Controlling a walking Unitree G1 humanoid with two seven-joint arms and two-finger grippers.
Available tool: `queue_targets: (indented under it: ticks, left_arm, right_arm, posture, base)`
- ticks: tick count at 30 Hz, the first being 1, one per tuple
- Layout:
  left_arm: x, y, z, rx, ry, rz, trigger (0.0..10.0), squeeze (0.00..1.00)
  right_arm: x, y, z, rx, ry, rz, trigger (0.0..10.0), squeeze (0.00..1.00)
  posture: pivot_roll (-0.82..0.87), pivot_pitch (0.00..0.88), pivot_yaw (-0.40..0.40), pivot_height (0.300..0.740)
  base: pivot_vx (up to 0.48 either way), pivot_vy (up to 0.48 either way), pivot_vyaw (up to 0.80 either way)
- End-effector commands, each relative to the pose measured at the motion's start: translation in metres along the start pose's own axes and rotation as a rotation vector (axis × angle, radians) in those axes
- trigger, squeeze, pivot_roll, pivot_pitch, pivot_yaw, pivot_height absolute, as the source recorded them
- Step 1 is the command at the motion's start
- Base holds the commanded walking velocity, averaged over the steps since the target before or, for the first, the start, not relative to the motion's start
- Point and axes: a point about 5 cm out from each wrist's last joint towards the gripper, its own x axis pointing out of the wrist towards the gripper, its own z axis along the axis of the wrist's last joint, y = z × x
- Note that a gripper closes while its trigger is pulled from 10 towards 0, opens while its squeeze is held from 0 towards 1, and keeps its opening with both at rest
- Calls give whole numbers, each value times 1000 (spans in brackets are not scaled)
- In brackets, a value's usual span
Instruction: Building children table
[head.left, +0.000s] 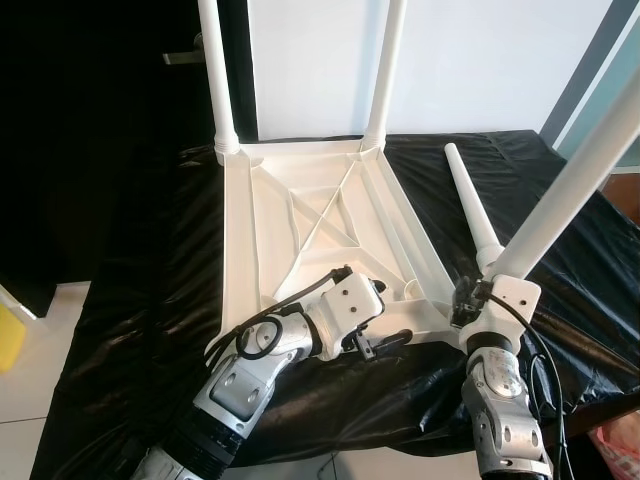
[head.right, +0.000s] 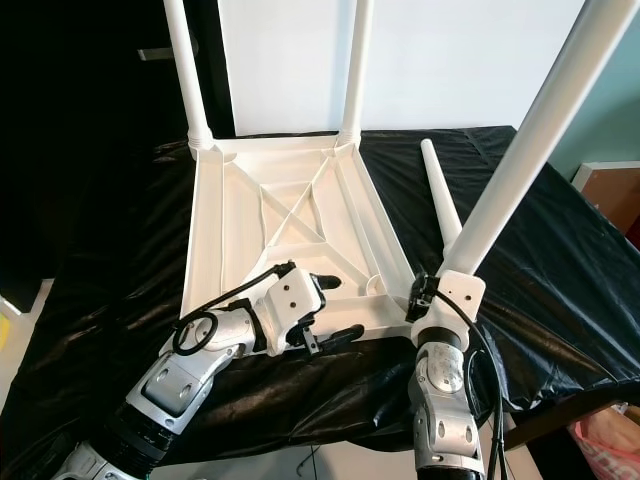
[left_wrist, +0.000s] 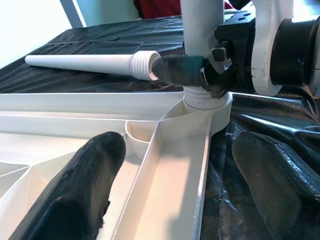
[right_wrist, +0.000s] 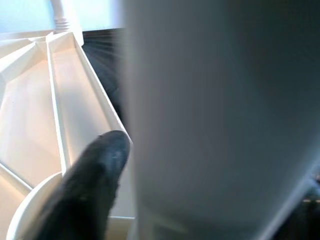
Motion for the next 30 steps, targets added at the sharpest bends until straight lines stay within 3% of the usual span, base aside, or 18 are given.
queue_targets:
  ticks: [1, 10, 11, 12, 13, 14, 15, 16, 17, 23, 28, 29, 30]
  left_arm:
    - [1, 1, 1, 1, 4, 48, 10000, 0]
    - [3, 1, 2, -3, 8, 56, 10000, 0]
    - [3, 1, 2, -3, 7, 55, 10000, 0]
    - [2, 1, 2, -3, 6, 54, 10000, 0]
    - [2, 1, 2, -2, 5, 53, 10000, 0]
    - [2, 1, 2, -2, 6, 52, 10000, 0]
    - [2, 1, 2, -1, 7, 51, 10000, 0]
    - [2, 1, 2, -1, 7, 51, 10000, 0]
    - [2, 1, 2, -5, 10, 42, 10000, 0]
    - [1, 2, 0, -39, 32, 26, 10000, 0]
    - [5, 1, 0, -41, 39, 8, 10000, 0]
    - [7, -2, -1, -65, 60, -8, 10000, 0]
    - [8, -3, -1, -76, 64, -15, 10000, 0]
  right_arm:
    - [1, -1, 1, -5, -4, 13, 10000, 1000]
    - [3, -16, 12, -13, -55, 195, 10000, 1000]
    - [4, -20, 12, -13, -45, 258, 10000, 1000]
    - [5, -22, 13, -20, -45, 317, 10000, 831]
    - [6, -24, 13, -23, -45, 354, 10000, 831]
    - [6, -24, 13, -22, -36, 390, 10000, 98]
    - [5, -26, 13, -40, -37, 434, 10000, 0]
    - [5, -26, 13, -40, -37, 434, 10000, 0]
    - [5, -30, 12, -80, -28, 541, 10000, 0]
    - [7, -39, 7, -160, 21, 696, 10000, 0]
    - [16, -43, 2, -235, 47, 762, 10000, 0]
    - [20, -43, -1, -271, 51, 773, 2000, 0]
    - [21, -43, -2, -281, 53, 776, 1255, 0]
  posture:
    - [-15, 0, -75, 740]
    - [-16, 0, -76, 740]
    - [-17, 0, -73, 740]
    - [-18, 0, -71, 740]
    - [-18, 0, -71, 740]
    - [-18, 0, -71, 740]
    - [-14, 0, -69, 740]
    - [-14, 0, -69, 740]
    - [-12, 0, -66, 740]
    - [-16, 0, -58, 740]
    - [-19, 0, -52, 740]
    - [-21, 0, -46, 740]
    - [-21, 0, -46, 740]
  base:
    - [0, 0, 0]
    - [0, 0, 0]
    - [0, 0, 0]
    - [0, 0, 0]
    - [0, 0, 0]
    - [0, 0, 0]
    - [0, 0, 0]
    - [0, 0, 0]
    - [0, 0, 0]
    - [0, 0, 0]
    - [0, 0, 0]
    - [0, 0, 0]
    - [0, 0, 0]
